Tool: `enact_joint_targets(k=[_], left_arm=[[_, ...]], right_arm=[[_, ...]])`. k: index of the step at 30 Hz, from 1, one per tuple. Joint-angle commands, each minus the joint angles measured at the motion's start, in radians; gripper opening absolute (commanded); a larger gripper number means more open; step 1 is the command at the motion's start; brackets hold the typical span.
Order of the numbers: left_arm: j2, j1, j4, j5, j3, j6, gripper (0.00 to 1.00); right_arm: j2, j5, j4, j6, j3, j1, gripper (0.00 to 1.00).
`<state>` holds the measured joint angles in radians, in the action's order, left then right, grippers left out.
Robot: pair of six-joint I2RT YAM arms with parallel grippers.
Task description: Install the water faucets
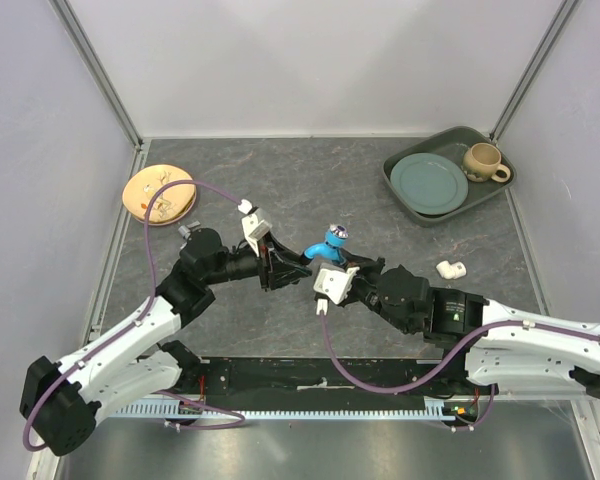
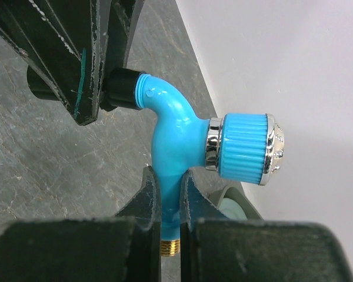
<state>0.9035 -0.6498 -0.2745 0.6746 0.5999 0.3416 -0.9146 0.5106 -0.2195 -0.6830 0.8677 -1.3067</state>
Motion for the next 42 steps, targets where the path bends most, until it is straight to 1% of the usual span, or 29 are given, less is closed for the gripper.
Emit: enact_joint_targets(k=[1, 3, 8, 17, 20, 21, 23, 24, 26, 27, 29, 30, 35, 36, 39, 42], left_arm=[[-0.041, -0.028, -0.079, -0.154, 0.047, -0.111, 0.02], [-0.044, -0.043, -0.051, -0.168, 0.06, -0.145, 0.02], [-0.06, -0.093, 0.024, -0.271, 0.074, -0.222, 0.02], [-0.075, -0.168, 0.057, -0.467, 0.081, -0.23, 0.02], [-0.089, -0.201, 0.067, -0.573, 0.09, -0.23, 0.02], [-0.092, -0.226, 0.069, -0.631, 0.093, -0.234, 0.02], [-0.095, -0.254, 0.072, -0.671, 0.1, -0.256, 0.02], [-0.094, -0.29, 0.078, -0.744, 0.103, -0.265, 0.02], [-0.08, -0.333, 0.083, -0.808, 0.115, -0.306, 0.02], [-0.074, -0.381, 0.083, -0.876, 0.116, -0.322, 0.02], [-0.052, -0.425, 0.077, -0.95, 0.127, -0.373, 0.02], [-0.048, -0.459, 0.067, -1.018, 0.129, -0.384, 0.02], [-0.006, -0.53, -0.005, -1.176, 0.127, -0.435, 0.02], [0.011, -0.554, -0.017, -1.228, 0.129, -0.444, 0.02], [0.035, -0.6, -0.086, -1.322, 0.127, -0.484, 0.02], [0.055, -0.62, -0.143, -1.353, 0.118, -0.498, 0.02]], right_arm=[[-0.038, -0.1, -0.096, 0.02, 0.017, -0.045, 0.0], [-0.046, -0.099, -0.101, 0.022, 0.02, -0.046, 0.0], [-0.059, -0.099, -0.115, 0.036, 0.034, -0.054, 0.0], [-0.102, -0.078, -0.123, 0.066, 0.051, -0.071, 0.0], [-0.121, -0.06, -0.123, 0.089, 0.059, -0.08, 0.0], [-0.125, -0.054, -0.126, 0.094, 0.06, -0.085, 0.0], [-0.139, -0.037, -0.126, 0.111, 0.068, -0.091, 0.0], [-0.145, -0.032, -0.132, 0.117, 0.071, -0.095, 0.0], [-0.159, -0.02, -0.148, 0.137, 0.091, -0.1, 0.0], [-0.164, -0.017, -0.156, 0.143, 0.096, -0.103, 0.0], [-0.178, -0.004, -0.173, 0.163, 0.112, -0.108, 0.0], [-0.181, -0.001, -0.178, 0.169, 0.117, -0.112, 0.0], [-0.211, 0.011, -0.202, 0.221, 0.142, -0.12, 0.0], [-0.214, 0.017, -0.204, 0.238, 0.146, -0.123, 0.0], [-0.227, 0.026, -0.207, 0.273, 0.152, -0.128, 0.0], [-0.237, 0.043, -0.207, 0.296, 0.16, -0.129, 0.0]])
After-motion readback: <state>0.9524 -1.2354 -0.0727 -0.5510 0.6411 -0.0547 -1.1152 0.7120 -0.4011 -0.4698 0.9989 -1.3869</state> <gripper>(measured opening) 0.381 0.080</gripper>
